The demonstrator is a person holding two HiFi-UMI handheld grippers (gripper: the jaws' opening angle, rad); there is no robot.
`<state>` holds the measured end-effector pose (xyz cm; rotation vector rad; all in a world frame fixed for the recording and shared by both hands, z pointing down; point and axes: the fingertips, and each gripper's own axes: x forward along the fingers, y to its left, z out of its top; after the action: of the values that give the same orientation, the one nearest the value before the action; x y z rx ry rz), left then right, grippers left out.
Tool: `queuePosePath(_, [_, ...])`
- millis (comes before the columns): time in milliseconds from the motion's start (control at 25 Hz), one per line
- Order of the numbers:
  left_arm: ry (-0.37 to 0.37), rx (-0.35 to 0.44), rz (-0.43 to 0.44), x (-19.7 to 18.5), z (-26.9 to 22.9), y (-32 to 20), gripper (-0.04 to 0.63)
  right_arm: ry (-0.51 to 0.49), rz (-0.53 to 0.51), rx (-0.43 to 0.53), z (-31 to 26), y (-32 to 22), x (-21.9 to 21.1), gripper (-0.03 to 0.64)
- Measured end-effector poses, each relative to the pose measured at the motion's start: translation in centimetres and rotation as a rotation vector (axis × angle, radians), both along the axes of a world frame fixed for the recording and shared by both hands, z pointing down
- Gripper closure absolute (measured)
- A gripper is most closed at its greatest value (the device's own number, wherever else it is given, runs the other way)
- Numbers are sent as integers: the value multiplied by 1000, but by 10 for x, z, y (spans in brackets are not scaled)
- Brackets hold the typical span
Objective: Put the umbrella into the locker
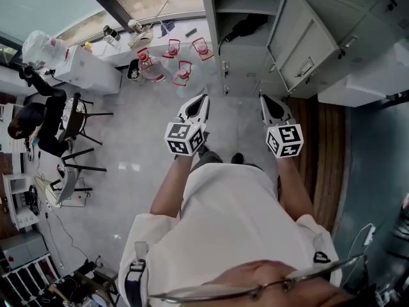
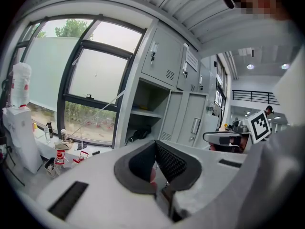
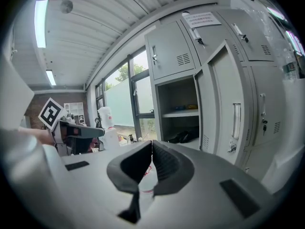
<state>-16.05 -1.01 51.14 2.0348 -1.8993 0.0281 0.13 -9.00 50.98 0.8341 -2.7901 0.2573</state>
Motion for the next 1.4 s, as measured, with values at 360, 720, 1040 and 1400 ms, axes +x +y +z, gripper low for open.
queuePosePath(360, [-10, 9, 95, -19, 0, 10, 591, -6, 21, 35, -18, 7, -21, 609])
queuePosePath(720, [-6, 39, 150, -35, -13, -3, 591, -8, 45, 67, -31, 5, -33, 609])
queuePosePath(1040, [-5, 55, 173, -40, -17, -15, 591, -7, 60, 84, -37, -2, -40, 609])
queuePosePath(1400, [-8, 64, 179, -46, -22, -22, 591, -1, 61, 91, -40, -6, -46, 609])
